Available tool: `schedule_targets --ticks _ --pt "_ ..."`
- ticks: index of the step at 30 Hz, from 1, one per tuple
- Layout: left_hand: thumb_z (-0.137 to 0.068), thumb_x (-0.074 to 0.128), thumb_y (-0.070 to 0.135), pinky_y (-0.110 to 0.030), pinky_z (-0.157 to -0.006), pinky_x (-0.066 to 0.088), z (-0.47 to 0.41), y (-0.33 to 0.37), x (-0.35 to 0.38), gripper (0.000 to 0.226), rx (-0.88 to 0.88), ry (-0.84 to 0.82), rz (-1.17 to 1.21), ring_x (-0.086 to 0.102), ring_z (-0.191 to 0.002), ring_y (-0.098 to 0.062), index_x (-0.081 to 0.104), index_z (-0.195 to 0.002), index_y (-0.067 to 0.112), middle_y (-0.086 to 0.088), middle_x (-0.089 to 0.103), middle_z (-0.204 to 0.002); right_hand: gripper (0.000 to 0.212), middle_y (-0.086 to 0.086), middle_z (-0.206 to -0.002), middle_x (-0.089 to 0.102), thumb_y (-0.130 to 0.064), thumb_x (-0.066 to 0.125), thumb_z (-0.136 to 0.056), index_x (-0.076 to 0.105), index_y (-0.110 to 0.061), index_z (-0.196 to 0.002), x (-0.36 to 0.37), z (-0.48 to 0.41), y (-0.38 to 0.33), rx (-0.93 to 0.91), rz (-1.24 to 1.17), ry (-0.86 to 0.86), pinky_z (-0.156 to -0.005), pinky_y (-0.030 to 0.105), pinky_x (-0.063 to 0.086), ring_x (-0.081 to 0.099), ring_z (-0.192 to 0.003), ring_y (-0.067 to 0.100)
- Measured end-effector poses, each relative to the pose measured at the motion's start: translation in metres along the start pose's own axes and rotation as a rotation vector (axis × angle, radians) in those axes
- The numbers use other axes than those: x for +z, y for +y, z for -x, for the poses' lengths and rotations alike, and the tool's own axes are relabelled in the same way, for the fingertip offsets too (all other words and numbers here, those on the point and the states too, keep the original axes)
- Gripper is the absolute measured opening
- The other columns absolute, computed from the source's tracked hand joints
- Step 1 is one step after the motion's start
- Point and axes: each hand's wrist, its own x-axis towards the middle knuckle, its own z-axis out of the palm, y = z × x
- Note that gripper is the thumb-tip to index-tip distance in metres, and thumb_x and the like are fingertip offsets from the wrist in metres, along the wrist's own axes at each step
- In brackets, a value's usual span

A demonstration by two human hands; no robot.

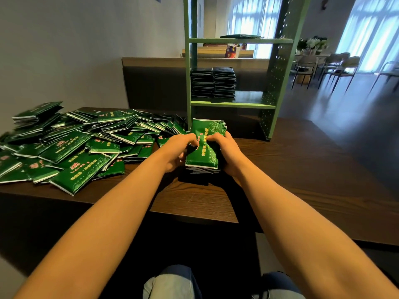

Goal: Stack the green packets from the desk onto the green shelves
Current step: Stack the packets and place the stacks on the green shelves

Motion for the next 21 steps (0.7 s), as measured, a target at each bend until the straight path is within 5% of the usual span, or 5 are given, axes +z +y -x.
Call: schedule_targets --ticks 3,8,14,18,21 --pt "-0.061 0.064 0.01 -0.032 -0.068 0.044 0.002 0.007 0.005 0.046 0.122 0.059 -0.018 0.052 -0.08 -0.021 0.058 -0.107 0.005 -0.008 0.055 -0.092 0.074 0.009 -0.116 0.069 -0.02 0.067 -0.062 0.055 -0.013 -0.135 0.002 0.0 -0.007 -0.04 0.125 -0.078 -0.084 0.04 0.056 0.068 -0.105 0.023" --pt "-0.076 0.039 -0.018 -0.028 -0.064 0.051 0.004 -0.01 0.016 0.072 0.246 0.045 0.1 0.058 -0.093 -0.022 0.036 -0.137 0.021 -0.011 0.059 -0.11 0.108 0.008 -0.136 0.065 -0.019 0.072 -0.043 0.044 -0.016 -0.148 0.001 -0.001 0.0 -0.074 0.321 -0.156 -0.108 0.048 0.05 0.061 -0.128 0.025" --pt "-0.083 0.039 -0.004 -0.038 -0.079 0.051 0.0 -0.03 0.022 0.076 0.246 0.059 0.395 0.06 -0.096 -0.024 0.028 -0.152 0.025 -0.007 0.062 -0.109 0.103 0.006 -0.138 0.054 -0.001 0.073 -0.063 0.025 -0.014 -0.153 0.008 0.006 0.003 -0.044 0.398 -0.201 -0.108 0.038 0.045 0.052 -0.13 0.022" --pt "-0.074 0.046 0.019 -0.046 -0.094 0.053 0.003 -0.028 0.001 0.077 0.243 0.015 0.367 0.06 -0.118 -0.032 0.035 -0.15 0.018 -0.015 0.061 -0.13 0.102 0.004 -0.136 0.054 -0.009 0.079 -0.063 0.027 -0.013 -0.151 0.017 0.001 0.003 -0.096 0.457 -0.176 -0.108 0.039 0.046 0.053 -0.128 0.019" --pt "-0.079 0.047 0.037 -0.053 -0.108 0.043 -0.004 -0.031 -0.019 0.074 0.236 0.153 0.303 0.051 -0.13 -0.033 0.039 -0.149 0.015 -0.017 0.051 -0.143 0.09 0.003 -0.129 0.057 -0.008 0.081 -0.069 0.034 -0.012 -0.146 0.026 -0.002 0.003 -0.117 0.418 -0.145 -0.095 0.031 0.051 0.058 -0.118 0.015"
